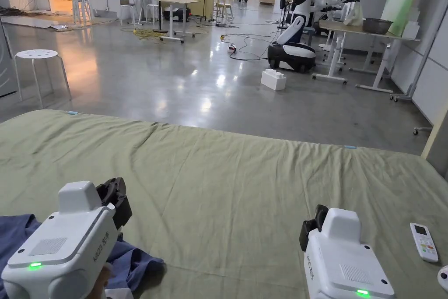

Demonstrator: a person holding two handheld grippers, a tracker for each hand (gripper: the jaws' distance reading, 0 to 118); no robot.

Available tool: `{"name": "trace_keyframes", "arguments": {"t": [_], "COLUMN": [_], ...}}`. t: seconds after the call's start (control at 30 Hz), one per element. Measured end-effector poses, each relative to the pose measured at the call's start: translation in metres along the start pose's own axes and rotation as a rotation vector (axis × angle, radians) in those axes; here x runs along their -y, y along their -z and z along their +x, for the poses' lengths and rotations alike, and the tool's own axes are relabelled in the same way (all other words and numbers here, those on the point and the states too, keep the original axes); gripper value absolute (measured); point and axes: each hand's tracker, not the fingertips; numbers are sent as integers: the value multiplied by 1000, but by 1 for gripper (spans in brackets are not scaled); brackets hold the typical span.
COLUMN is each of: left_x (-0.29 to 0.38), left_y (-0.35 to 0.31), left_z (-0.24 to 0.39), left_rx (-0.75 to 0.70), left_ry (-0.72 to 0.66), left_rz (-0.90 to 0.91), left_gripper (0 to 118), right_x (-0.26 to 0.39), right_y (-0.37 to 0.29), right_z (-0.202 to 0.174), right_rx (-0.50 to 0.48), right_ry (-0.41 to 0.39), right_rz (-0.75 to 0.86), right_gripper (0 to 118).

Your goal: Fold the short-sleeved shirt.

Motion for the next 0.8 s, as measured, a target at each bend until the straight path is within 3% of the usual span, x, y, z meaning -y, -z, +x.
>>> {"name": "trace_keyframes", "arguments": {"t": [0.17,0.23,0.33,0.4,0.57,0.63,0.67,0.7,0.73,0.8], "left_x": [-1,1,2,9,39,54,61,68,74,82], "left_y": [-13,-20,-23,-16,6,15,19,23,27,31], "left_z": [-36,-59,-106,-146,-221,-240,-247,-253,-256,-259], "left_rx": [-71,-92,-159,-168,-262,-285,-279,-263,-264,-251], "left_ry": [111,139,108,66,-6,26,43,36,42,51], "left_rz": [-128,-188,-348,-428,-644,-722,-757,-781,-809,-815], "left_gripper": [7,7,7,7,9,33,53,81,96,105], "right_x": [2,3,8,13,25,30,32,35,37,44], "right_y": [-1,1,4,8,19,23,25,26,26,27], "right_z": [-11,-19,-37,-47,-75,-84,-89,-93,-95,-101], "right_rx": [-13,-22,-53,-73,-124,-139,-145,-150,-154,-162], "right_ry": [-2,-42,-151,-125,-153,-163,-169,-171,-172,-179], "right_rz": [-7,-5,25,-4,-34,-46,-54,-61,-68,-87], "right_gripper": [0,0,0,0,0,0,0,0,0,0]}}
